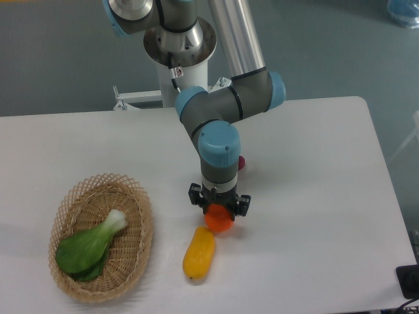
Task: Pick up the orange from the table
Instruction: 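Lift the held orange up and back toward the purple sweet potato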
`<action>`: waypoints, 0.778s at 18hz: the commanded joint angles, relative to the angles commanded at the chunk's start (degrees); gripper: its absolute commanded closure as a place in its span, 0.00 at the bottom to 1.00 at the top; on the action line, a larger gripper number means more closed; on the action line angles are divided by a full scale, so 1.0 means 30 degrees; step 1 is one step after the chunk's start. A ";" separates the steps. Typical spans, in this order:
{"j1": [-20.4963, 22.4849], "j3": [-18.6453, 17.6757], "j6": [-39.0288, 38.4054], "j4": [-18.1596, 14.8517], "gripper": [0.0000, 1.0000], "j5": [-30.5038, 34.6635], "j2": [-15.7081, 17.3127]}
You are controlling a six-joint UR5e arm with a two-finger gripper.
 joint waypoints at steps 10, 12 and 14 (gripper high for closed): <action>0.1230 0.4568 0.1255 -0.4061 0.43 0.0147 0.2168; 0.1610 0.5508 0.2106 -0.6700 0.43 0.0060 0.2375; 0.2282 0.5745 0.3451 -0.7907 0.43 -0.0495 0.3104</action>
